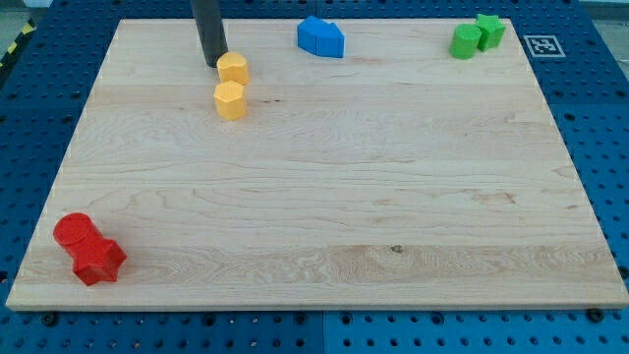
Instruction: Push green star along with green circle towards center
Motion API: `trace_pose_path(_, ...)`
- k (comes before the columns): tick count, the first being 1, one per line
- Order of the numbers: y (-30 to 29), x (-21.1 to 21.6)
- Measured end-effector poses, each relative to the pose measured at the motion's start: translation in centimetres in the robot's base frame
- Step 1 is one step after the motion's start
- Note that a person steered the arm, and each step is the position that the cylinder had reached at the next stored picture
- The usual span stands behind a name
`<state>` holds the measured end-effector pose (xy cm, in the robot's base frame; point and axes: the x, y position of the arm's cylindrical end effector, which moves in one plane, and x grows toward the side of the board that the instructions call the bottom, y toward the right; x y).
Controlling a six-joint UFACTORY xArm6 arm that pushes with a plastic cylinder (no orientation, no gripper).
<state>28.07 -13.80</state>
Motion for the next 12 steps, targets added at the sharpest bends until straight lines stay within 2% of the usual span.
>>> trace_pose_path(2,5.4,-0.5)
trace_pose_path(3,6.3,-0.5)
trace_pose_path(4,9.9,1.1)
trace_pose_path(6,22.8,4.7)
trace_pose_path(9,44.1,4.5)
trace_pose_path(10,47.9,0.9)
trace_pose_path(11,48.3,-4.5)
trace_pose_path(12,46.1,-8.9)
